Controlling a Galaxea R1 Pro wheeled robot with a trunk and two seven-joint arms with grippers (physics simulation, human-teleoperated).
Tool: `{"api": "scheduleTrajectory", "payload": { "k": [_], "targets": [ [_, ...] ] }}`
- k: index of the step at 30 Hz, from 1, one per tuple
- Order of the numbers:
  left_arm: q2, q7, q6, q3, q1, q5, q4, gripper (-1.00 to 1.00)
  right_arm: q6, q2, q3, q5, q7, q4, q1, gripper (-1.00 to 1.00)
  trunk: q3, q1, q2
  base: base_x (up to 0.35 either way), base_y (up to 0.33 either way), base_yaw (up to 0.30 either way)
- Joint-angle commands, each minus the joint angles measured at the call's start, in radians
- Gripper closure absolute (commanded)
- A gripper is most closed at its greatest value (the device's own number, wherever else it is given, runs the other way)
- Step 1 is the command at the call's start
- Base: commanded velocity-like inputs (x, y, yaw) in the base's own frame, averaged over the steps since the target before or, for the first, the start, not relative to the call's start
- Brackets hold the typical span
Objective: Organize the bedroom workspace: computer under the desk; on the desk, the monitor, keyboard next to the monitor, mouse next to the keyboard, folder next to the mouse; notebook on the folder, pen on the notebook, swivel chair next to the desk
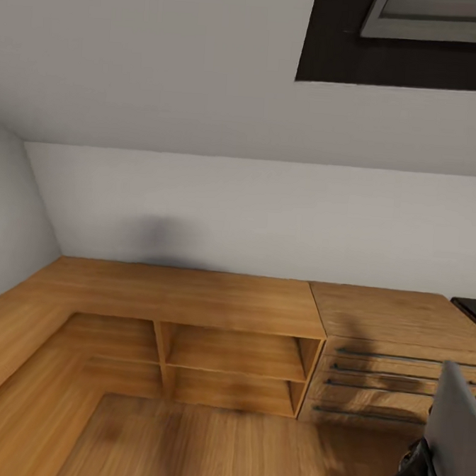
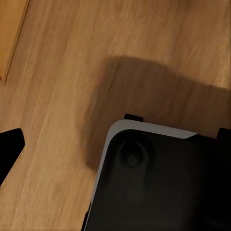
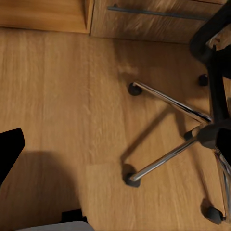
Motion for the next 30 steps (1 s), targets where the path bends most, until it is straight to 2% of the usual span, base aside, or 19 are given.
{"api": "scheduleTrajectory", "payload": {
  "k": [1, 6, 16, 30],
  "targets": [
    [0.000, 0.007, -0.001, -0.009, 0.001, 0.006, -0.002, -1.00, 0.000, 0.000, 0.008, 0.001, -0.009, 0.001, -0.001, -1.00, -0.001, 0.001, -0.001, 0.285, 0.107, -0.267],
    [0.000, 0.007, -0.001, -0.007, 0.001, 0.005, -0.002, -1.00, 0.000, 0.000, 0.008, 0.001, -0.009, 0.001, -0.001, -1.00, -0.001, 0.001, -0.001, 0.143, 0.266, -0.267],
    [0.000, 0.006, -0.001, -0.007, 0.001, 0.006, -0.002, -1.00, 0.000, 0.000, 0.009, 0.001, -0.009, 0.002, -0.001, -1.00, 0.001, 0.001, -0.001, 0.015, 0.300, -0.267],
    [-0.002, 0.005, -0.001, -0.006, 0.001, 0.005, -0.002, -1.00, 0.000, -0.001, 0.008, 0.001, 0.022, 0.004, -0.001, -1.00, 0.012, 0.001, -0.001, 0.000, 0.042, -0.261]
  ]
}}
